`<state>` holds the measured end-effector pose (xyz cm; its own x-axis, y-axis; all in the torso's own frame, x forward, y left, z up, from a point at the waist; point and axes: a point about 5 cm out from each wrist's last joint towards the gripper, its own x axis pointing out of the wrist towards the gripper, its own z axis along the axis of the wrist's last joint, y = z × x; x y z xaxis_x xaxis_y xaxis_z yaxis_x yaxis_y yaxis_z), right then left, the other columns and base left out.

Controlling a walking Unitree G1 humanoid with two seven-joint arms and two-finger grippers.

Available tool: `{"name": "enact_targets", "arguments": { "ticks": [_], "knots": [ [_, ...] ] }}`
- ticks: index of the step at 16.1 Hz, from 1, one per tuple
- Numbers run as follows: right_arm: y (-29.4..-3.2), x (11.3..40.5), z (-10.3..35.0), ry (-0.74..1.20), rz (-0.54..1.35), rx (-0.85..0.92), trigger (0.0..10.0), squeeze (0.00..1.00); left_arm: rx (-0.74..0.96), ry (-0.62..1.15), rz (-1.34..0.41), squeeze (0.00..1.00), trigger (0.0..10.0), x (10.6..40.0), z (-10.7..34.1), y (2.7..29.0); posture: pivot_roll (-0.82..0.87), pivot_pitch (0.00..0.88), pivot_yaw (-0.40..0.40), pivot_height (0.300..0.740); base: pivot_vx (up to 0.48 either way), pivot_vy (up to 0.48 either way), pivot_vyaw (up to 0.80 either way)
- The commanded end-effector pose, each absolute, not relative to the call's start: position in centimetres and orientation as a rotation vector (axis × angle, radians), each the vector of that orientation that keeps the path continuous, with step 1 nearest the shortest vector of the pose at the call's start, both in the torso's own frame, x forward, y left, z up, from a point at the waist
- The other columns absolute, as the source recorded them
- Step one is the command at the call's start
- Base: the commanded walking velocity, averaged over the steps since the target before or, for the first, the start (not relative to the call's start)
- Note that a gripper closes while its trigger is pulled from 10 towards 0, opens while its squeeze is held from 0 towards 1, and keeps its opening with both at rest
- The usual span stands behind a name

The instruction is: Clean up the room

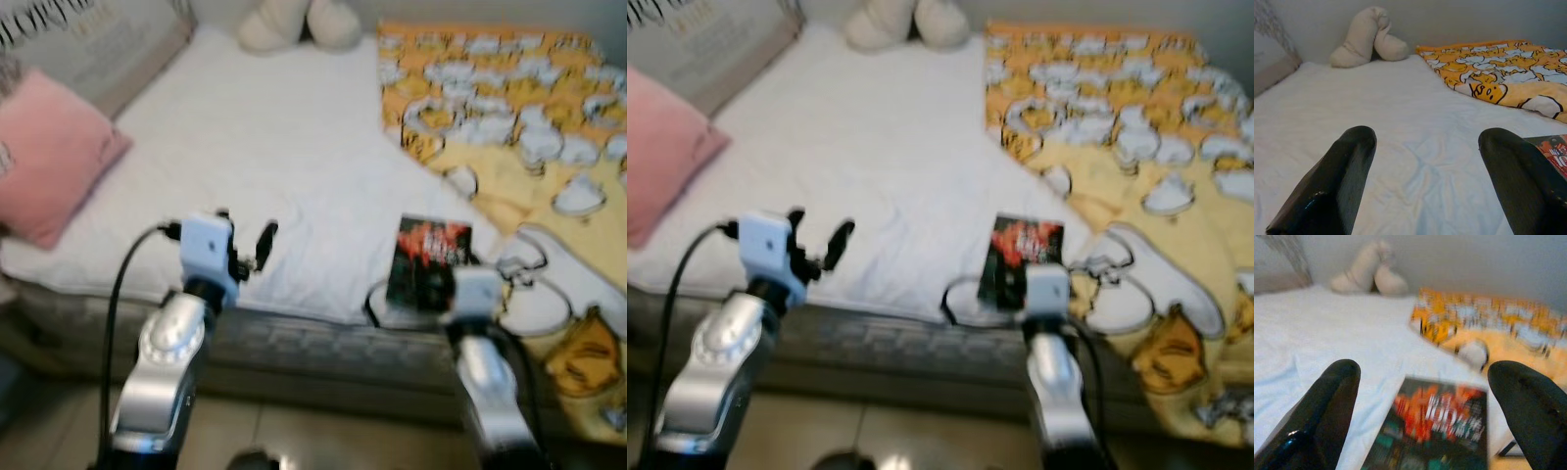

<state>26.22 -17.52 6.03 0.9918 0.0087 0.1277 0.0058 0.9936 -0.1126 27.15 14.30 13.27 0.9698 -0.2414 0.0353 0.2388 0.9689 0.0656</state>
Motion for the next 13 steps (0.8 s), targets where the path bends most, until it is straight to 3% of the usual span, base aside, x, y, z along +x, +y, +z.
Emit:
{"name": "enact_targets", "arguments": {
  "ticks": [1,5,11,13],
  "knots": [
    [-18.4,26.0,6.7,-0.143,-0.003,-0.138,10.0,0.0,0.077,-0.048,-0.247,0.0,10.0,27.2,13.0,14.0,0.02,0.0,0.004,0.727,0.0,0.0,0.0],
    [-19.0,25.4,6.4,-0.119,-0.027,-0.152,10.0,0.0,0.041,-0.039,-0.275,0.0,10.0,27.5,12.4,13.5,0.0,0.0,0.011,0.727,0.0,-0.34,0.0],
    [-17.2,26.3,4.8,0.011,0.037,-0.095,10.0,0.0,0.058,-0.072,-0.245,0.0,10.0,28.5,12.9,14.3,0.02,0.0,0.025,0.727,0.264,-0.397,0.0],
    [-17.1,26.6,3.9,0.078,0.038,-0.068,10.0,0.0,0.073,-0.064,-0.226,0.0,10.0,28.7,12.9,14.6,0.02,0.0,0.031,0.727,0.223,0.0,0.0]
  ]
}}
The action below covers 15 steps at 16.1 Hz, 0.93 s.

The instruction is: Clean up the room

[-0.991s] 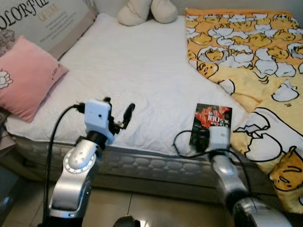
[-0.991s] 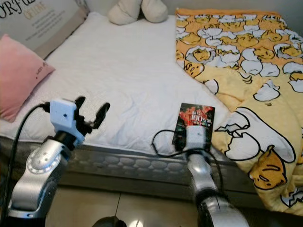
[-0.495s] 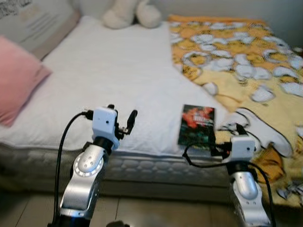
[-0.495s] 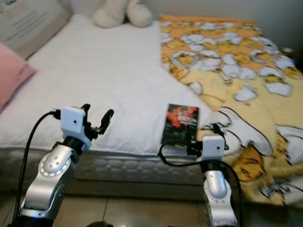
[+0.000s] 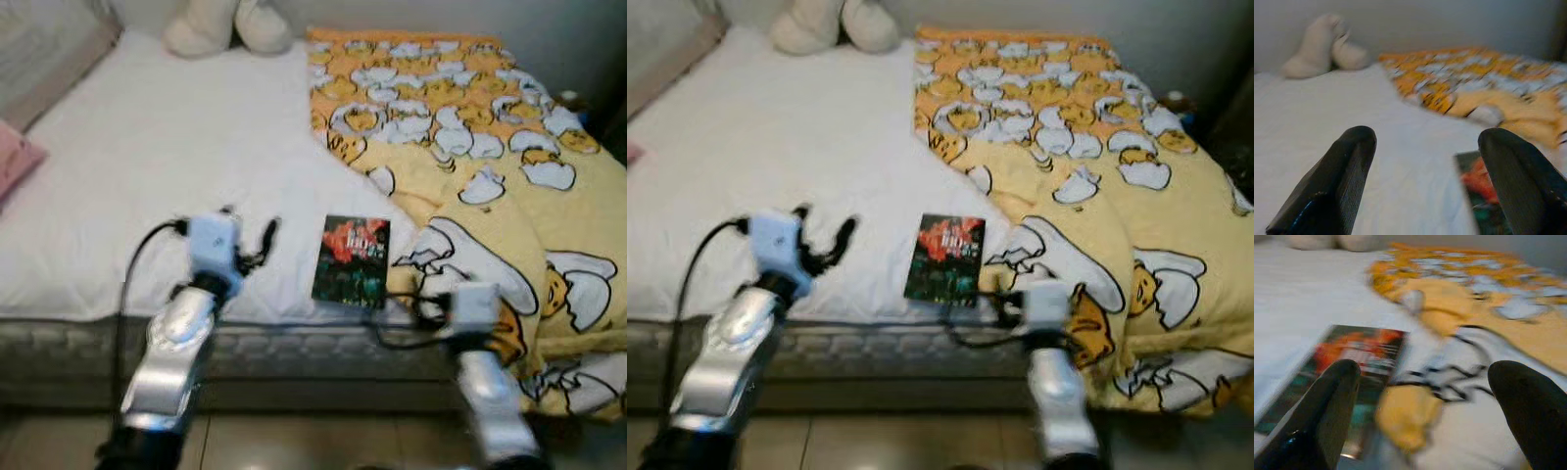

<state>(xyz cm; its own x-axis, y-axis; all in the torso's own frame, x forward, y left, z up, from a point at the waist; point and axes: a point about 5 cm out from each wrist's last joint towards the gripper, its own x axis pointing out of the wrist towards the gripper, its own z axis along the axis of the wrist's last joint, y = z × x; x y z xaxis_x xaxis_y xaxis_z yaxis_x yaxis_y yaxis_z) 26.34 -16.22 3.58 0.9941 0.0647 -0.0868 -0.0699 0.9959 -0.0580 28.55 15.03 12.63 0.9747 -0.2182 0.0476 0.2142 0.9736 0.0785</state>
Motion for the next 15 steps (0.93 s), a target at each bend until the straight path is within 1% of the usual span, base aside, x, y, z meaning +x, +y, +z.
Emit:
{"name": "enact_targets", "arguments": {
  "ticks": [1,2,4,5,7,9,11,13,15],
  "knots": [
    [-16.4,26.6,3.5,0.11,0.091,-0.047,10.0,0.0,0.069,-0.061,-0.218,0.0,10.0,28.6,12.8,14.7,0.03,0.0,0.035,0.727,0.0,0.0,0.0],
    [-15.6,26.5,2.8,0.156,0.144,-0.026,10.0,0.0,0.071,-0.055,-0.214,0.0,10.0,28.5,12.8,14.9,0.04,0.0,0.04,0.727,0.0,0.0,0.0],
    [-14.7,26.7,0.7,0.278,0.154,0.002,10.0,0.0,0.083,-0.066,-0.213,0.0,10.0,28.2,13.3,15.4,0.07,0.0,0.056,0.727,0.0,0.0,0.0],
    [-14.4,26.7,0.2,0.309,0.15,0.006,10.0,0.0,0.091,-0.074,-0.213,0.0,10.0,28.0,13.6,15.7,0.08,0.008,0.064,0.727,0.0,0.0,0.0],
    [-13.3,26.3,-1.0,0.385,0.145,0.031,10.0,0.0,0.121,-0.092,-0.241,0.0,10.0,27.1,14.9,16.3,0.15,0.082,0.093,0.727,0.0,0.0,0.0],
    [-12.2,25.8,-1.6,0.427,0.176,0.03,10.0,0.0,0.132,-0.091,-0.272,0.0,10.0,26.2,15.6,16.5,0.18,0.113,0.107,0.727,0.0,0.0,0.0],
    [-10.7,25.2,-2.9,0.506,0.21,0.016,10.0,0.0,0.13,-0.061,-0.289,0.0,10.0,24.7,16.1,16.7,0.21,0.158,0.129,0.727,0.0,0.0,0.0],
    [-10.5,25.2,-3.1,0.529,0.216,-0.006,10.0,0.0,0.125,-0.042,-0.285,0.0,10.0,24.2,15.9,16.7,0.21,0.163,0.13,0.727,0.0,0.0,0.0],
    [-11.1,25.9,-3.0,0.542,0.182,-0.042,10.0,0.0,0.111,-0.02,-0.287,0.0,10.0,23.7,15.8,16.4,0.19,0.177,0.125,0.727,0.0,0.0,0.0]
  ]
}}
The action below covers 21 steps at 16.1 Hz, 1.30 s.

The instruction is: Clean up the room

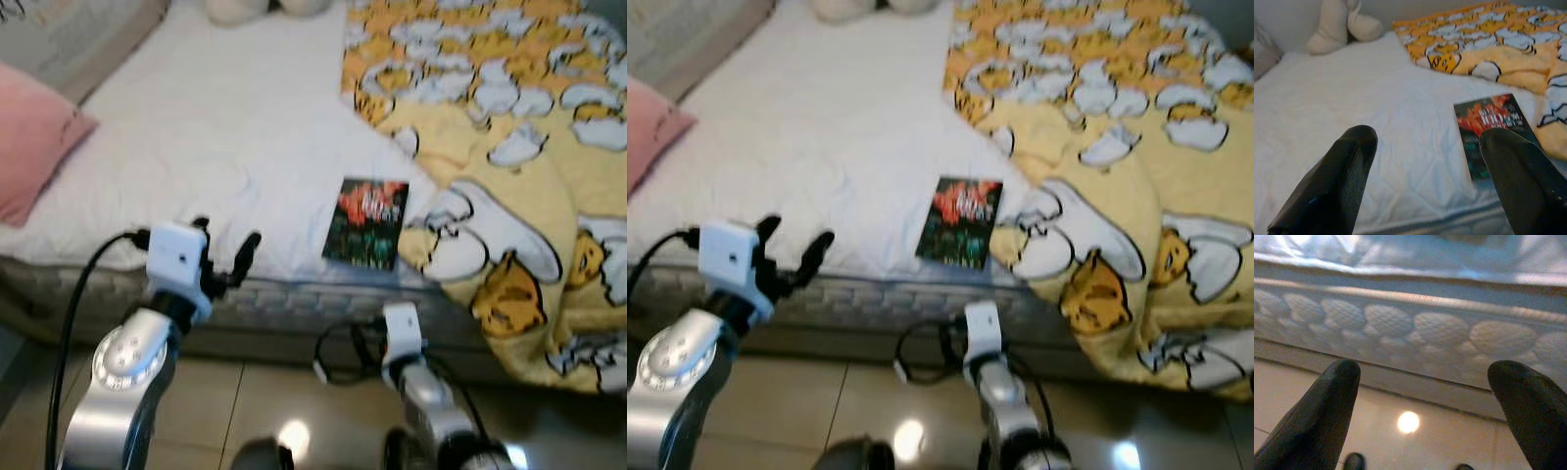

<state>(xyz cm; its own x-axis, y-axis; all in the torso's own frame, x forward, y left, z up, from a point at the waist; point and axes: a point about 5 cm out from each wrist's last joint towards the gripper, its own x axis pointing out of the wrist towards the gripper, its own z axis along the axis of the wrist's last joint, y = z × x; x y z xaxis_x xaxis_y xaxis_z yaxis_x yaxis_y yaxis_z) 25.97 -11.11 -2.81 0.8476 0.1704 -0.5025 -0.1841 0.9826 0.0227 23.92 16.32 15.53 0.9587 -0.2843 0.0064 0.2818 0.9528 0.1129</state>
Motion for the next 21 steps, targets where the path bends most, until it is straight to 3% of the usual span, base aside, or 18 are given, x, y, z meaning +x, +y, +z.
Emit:
{"name": "enact_targets", "arguments": {
  "ticks": [1,14,21],
  "knots": [
    [-11.1,26.4,-2.7,0.543,0.177,-0.056,10.0,0.0,0.098,-0.004,-0.287,0.0,10.0,23.4,15.6,16.2,0.18,0.182,0.12,0.727,0.0,0.0,0.0],
    [-10.0,32.2,2.3,0.44,0.177,-0.136,10.0,0.0,0.072,0.044,-0.287,0.0,10.0,22.7,15.0,15.4,0.21,0.191,0.108,0.727,0.0,0.0,0.0],
    [-10.2,37.3,10.8,0.084,0.129,-0.066,10.0,0.0,0.071,0.038,-0.295,0.0,10.0,23.5,15.1,15.2,0.18,0.166,0.11,0.727,0.0,0.0,0.0]
  ]
}}
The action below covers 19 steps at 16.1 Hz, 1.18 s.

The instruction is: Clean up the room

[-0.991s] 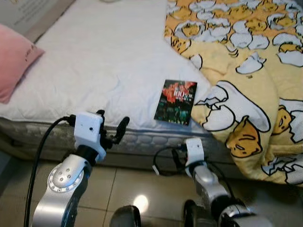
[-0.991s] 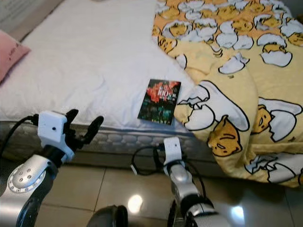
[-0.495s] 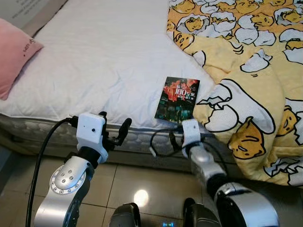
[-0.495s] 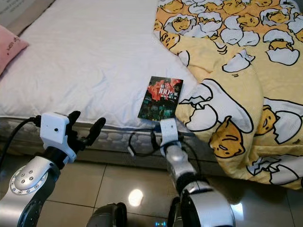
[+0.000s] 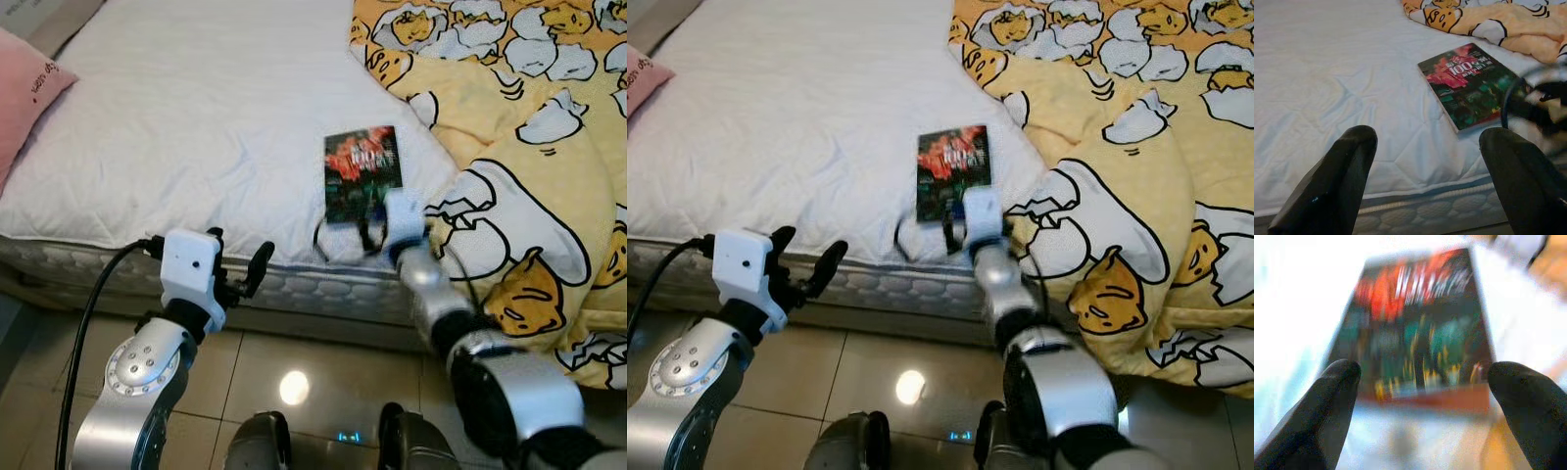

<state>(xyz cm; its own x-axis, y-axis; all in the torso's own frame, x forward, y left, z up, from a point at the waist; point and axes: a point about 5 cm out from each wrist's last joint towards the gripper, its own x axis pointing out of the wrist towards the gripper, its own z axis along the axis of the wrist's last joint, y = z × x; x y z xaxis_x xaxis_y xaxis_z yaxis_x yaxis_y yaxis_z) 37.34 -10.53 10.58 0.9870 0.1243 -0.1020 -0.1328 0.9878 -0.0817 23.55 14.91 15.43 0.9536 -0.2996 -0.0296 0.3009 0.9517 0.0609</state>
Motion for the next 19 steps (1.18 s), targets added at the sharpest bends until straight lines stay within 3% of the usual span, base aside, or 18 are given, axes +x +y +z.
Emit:
{"name": "enact_targets", "arguments": {
  "ticks": [1,5,8,9,14,17,19],
  "knots": [
    [-10.1,37.6,11.5,0.047,0.132,-0.063,10.0,0.0,0.069,0.035,-0.298,0.0,10.0,23.7,15.1,15.1,0.17,0.16,0.109,0.727,0.0,0.0,0.0],
    [-11.0,36.3,10.4,-0.016,0.114,0.03,10.0,0.0,0.058,0.02,-0.309,0.0,10.0,24.4,14.7,14.4,0.13,0.109,0.074,0.727,0.0,0.0,0.0],
    [-12.2,33.5,8.6,-0.082,0.096,0.033,10.0,0.0,0.045,0.028,-0.295,0.0,10.0,24.9,14.0,14.1,0.1,0.049,0.034,0.727,0.0,0.0,0.0],
    [-13.5,31.5,8.2,-0.121,0.064,-0.026,10.0,0.0,0.015,0.033,-0.272,0.0,10.0,25.3,13.3,13.9,0.06,0.0,0.001,0.727,0.0,0.0,0.0],
    [-18.3,28.7,8.7,-0.187,-0.082,-0.142,10.0,0.0,0.019,-0.04,-0.128,0.0,10.0,28.1,13.2,15.2,0.03,0.0,-0.037,0.727,0.0,0.0,0.0],
    [-17.7,29.8,8.1,-0.132,-0.066,-0.133,10.0,0.0,0.095,-0.082,-0.163,0.0,10.0,29.6,13.5,15.3,0.01,0.0,-0.019,0.727,0.0,0.0,0.0],
    [-16.9,31.1,8.7,-0.12,-0.046,-0.11,10.0,0.0,0.131,-0.091,-0.226,0.0,10.0,30.5,13.7,14.2,0.01,0.0,-0.013,0.727,0.0,0.48,-0.32]
  ]
}}
